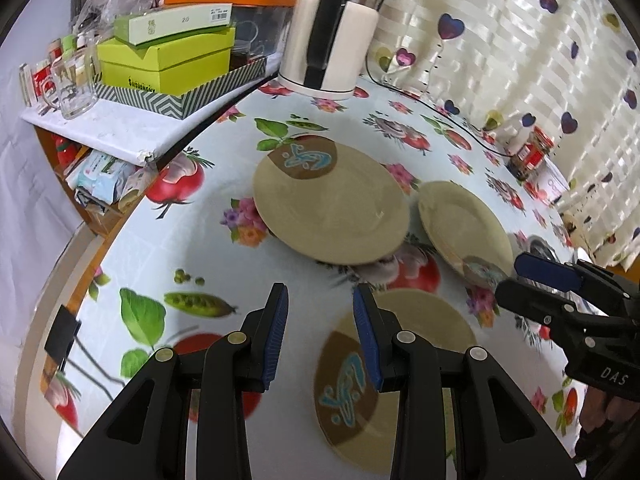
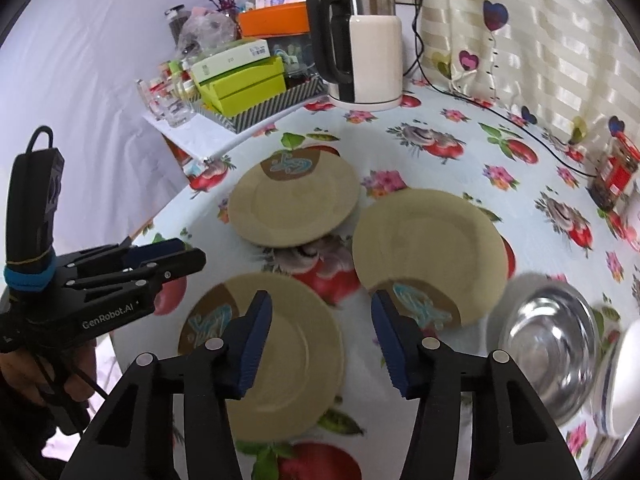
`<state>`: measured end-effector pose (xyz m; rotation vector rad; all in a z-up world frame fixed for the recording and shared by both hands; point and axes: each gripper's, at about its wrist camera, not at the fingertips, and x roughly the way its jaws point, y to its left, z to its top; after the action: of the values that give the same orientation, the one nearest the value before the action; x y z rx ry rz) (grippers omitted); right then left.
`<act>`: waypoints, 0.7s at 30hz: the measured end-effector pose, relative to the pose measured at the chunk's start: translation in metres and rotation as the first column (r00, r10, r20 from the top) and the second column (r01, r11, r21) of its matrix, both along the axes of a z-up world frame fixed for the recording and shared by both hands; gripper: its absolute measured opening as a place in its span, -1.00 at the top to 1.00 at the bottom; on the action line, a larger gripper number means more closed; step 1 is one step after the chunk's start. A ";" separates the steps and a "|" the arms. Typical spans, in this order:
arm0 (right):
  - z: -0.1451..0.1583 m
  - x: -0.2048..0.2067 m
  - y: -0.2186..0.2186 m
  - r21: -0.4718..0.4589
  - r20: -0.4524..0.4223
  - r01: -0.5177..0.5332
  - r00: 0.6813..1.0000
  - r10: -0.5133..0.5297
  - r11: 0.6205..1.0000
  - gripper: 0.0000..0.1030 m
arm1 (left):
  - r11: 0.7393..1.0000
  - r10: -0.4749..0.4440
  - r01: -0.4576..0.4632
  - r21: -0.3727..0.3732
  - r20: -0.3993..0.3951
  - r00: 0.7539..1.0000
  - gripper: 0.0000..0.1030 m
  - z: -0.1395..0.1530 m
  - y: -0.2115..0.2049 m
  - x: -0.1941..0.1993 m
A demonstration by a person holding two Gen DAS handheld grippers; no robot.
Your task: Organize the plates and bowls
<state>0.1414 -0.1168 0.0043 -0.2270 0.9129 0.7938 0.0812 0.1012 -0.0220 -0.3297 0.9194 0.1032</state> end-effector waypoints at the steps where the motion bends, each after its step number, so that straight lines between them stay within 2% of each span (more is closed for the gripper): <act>1: 0.000 0.004 0.004 0.002 -0.001 -0.003 1.000 0.003 1.000 0.05 | 1.000 0.004 -0.004 -0.002 -0.002 1.000 0.32 -0.001 0.002 0.003; 8: -0.004 0.035 0.027 0.022 -0.033 -0.002 0.999 0.002 1.000 0.13 | 0.999 0.031 -0.031 -0.029 -0.006 1.000 0.32 -0.012 0.020 0.024; 21: -0.029 0.092 0.064 0.005 -0.080 0.012 0.997 -0.012 1.000 0.31 | 0.994 0.083 -0.084 -0.072 -0.012 0.996 0.32 -0.030 0.047 0.054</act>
<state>0.2332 -0.0530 -0.0244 -0.1855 0.9863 0.7988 0.1357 0.1485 -0.0522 -0.4352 0.9197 0.1486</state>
